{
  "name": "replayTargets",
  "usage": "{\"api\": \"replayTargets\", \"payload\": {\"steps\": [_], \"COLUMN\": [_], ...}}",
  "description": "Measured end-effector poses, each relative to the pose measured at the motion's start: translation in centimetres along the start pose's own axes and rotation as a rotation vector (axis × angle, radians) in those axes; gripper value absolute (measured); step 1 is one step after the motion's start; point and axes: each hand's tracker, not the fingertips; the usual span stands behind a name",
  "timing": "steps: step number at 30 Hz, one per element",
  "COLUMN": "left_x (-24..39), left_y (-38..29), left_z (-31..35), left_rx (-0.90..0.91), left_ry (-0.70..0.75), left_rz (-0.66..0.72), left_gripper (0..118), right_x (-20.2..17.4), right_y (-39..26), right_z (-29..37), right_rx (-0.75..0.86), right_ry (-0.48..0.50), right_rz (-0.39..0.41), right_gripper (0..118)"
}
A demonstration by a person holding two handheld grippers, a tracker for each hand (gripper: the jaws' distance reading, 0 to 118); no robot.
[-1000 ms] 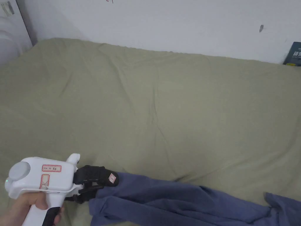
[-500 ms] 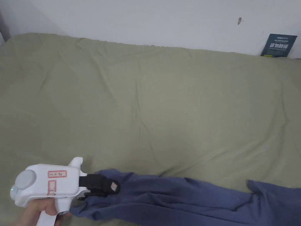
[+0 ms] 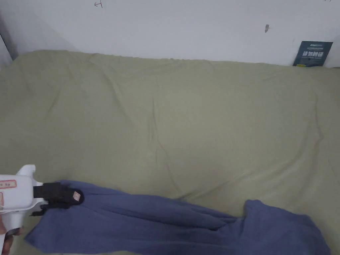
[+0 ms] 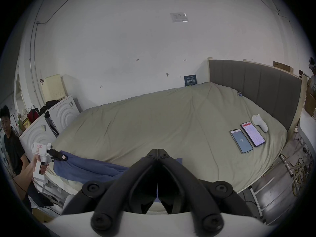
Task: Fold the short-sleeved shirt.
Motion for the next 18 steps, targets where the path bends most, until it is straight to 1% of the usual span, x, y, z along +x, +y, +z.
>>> {"api": "replayTargets", "payload": {"steps": [2,4,6,8,10,12,14,15,16,18], "left_x": [1.0,2.7,5.5,9.0,12.1,15.9,18.5,19.7,21.0,23.1], "left_y": [0.1,-0.4,-1.1,-2.1,-3.0,-4.5,-5.6,-6.2,-7.1,-8.6], "left_z": [1.2,1.5,1.5,1.4,1.0,-0.1,-1.4,-2.5,-3.7,-6.4], "left_rx": [0.011,-0.020,-0.028,-0.023,-0.018,-0.013,-0.040,-0.059,-0.067,-0.088], "left_ry": [0.067,0.089,0.135,0.185,0.195,0.246,0.281,0.267,0.284,0.358], "left_rz": [-0.025,-0.061,-0.103,-0.187,-0.238,-0.356,-0.408,-0.433,-0.463,-0.547], "left_gripper": [2,3,3,3,3,3,3,3,3,3], "right_x": [0.4,0.6,0.5,0.5,0.5,0.5,0.5,0.5,0.6,0.9], "right_y": [0.0,-0.1,-0.3,-0.5,-0.5,-0.6,-0.6,-0.6,-0.6,-0.6], "right_z": [-0.1,-0.1,-0.1,0.0,0.3,0.7,0.9,1.0,1.1,1.1], "right_rx": [-0.001,-0.007,-0.008,-0.019,-0.019,-0.014,-0.010,-0.008,-0.007,-0.003], "right_ry": [0.008,0.019,0.022,0.027,0.029,0.023,0.013,0.011,0.010,0.008], "right_rz": [-0.002,0.001,-0.001,-0.004,0.003,0.019,0.034,0.038,0.040,0.054], "right_gripper": [0,0,0,0,0,0,0,0,0,0]}}
